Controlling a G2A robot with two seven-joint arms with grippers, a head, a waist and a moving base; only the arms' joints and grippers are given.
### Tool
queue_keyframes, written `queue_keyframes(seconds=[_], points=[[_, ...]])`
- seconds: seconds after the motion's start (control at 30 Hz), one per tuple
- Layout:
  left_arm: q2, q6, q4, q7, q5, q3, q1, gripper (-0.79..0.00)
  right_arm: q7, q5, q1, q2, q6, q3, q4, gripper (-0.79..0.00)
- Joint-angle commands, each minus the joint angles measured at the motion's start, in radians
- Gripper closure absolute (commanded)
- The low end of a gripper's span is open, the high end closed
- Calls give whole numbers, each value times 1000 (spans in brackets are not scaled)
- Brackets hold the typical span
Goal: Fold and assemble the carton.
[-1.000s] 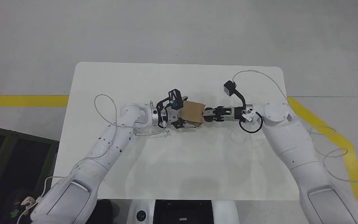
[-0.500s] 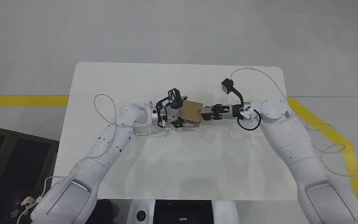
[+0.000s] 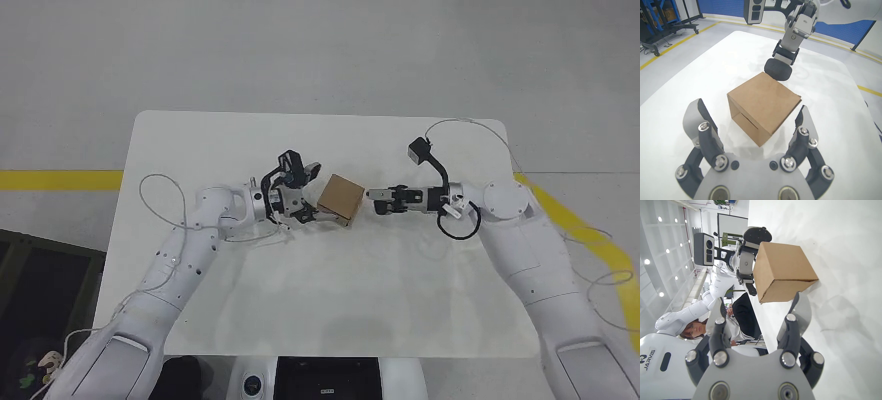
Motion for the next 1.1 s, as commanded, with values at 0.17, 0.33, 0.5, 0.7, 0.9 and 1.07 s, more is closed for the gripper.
queue_keyframes(seconds=[0.17,0.33,0.5,0.7,0.9,1.07], points=[[23,-19,-109,-87,-174,-93,54,-785,-13,-19,-24,14,-91,39,-50,-785],[30,108,-173,-196,-281,-149,59,-785,-63,-51,-37,27,-212,85,-90,-785],[33,253,-193,-290,-351,-204,2,-785,-195,-112,-58,43,-339,169,-113,-785],[43,294,-182,-377,-342,-248,-68,-785,-312,-224,-68,69,-388,281,-133,-785],[51,291,-143,-438,-360,-276,-111,-785,-458,-345,-110,90,-345,386,-193,-785],[62,300,-98,-491,-359,-309,-144,-785,-551,-446,-142,102,-275,444,-248,-785]])
